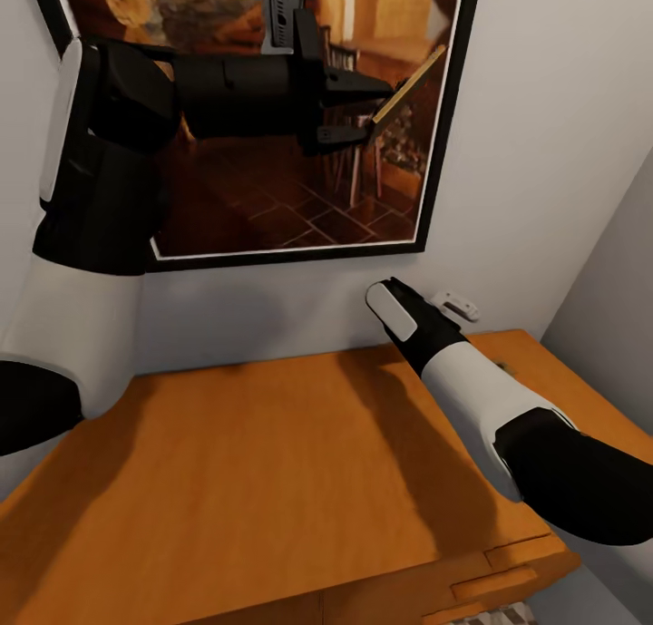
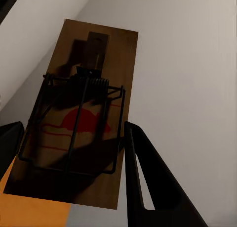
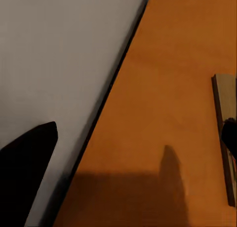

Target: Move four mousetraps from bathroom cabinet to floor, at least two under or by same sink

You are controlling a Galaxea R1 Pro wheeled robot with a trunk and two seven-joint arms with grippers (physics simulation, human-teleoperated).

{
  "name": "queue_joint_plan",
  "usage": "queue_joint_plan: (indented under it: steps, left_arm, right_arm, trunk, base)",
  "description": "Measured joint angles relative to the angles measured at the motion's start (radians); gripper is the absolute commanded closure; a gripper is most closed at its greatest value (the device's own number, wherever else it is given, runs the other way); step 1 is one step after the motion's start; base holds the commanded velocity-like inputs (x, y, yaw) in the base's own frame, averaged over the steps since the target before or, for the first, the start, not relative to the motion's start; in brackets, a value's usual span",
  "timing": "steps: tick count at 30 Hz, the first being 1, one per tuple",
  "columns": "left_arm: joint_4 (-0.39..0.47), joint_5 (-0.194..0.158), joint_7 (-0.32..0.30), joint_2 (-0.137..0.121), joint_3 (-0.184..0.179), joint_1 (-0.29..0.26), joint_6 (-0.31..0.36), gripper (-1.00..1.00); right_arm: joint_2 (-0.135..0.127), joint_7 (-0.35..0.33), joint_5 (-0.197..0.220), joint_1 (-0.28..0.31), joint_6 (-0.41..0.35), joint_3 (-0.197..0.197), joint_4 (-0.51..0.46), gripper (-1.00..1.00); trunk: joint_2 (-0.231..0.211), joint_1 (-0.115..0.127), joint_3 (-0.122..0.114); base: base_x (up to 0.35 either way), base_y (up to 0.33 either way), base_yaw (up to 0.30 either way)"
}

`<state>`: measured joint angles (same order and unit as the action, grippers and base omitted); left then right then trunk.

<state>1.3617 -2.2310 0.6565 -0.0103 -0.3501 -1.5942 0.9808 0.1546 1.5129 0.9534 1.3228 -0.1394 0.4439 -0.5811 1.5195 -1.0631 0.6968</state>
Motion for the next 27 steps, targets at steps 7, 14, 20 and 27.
queue_joint_plan:
  steps: [7,14,20,27]
  left_arm:
    - [0.000,-0.002,-0.023,0.001,-0.035,0.000,-0.001,1.00]
    - [-0.001,-0.002,-0.045,0.025,-0.041,0.000,-0.004,1.00]
    - [-0.001,-0.001,-0.047,0.031,-0.042,0.000,-0.005,1.00]
    - [-0.001,0.000,-0.047,0.031,-0.042,0.000,-0.004,1.00]
  right_arm:
    - [-0.003,0.058,-0.003,-0.021,-0.046,0.001,-0.008,-1.00]
    - [-0.027,0.045,0.000,-0.046,-0.096,-0.001,-0.058,-1.00]
    - [-0.042,0.021,-0.006,-0.068,-0.070,0.004,-0.095,-1.00]
    - [-0.060,-0.018,-0.004,-0.108,-0.080,0.004,-0.165,-1.00]
  trunk:
    - [0.001,0.001,0.000]
    - [0.000,0.000,0.000]
    - [0.000,0.000,0.000]
    - [0.000,0.000,0.000]
  base:
    - [0.095,-0.093,0.000]
    - [0.008,-0.008,0.000]
    - [0.000,0.000,0.000]
    - [0.000,0.000,0.000]
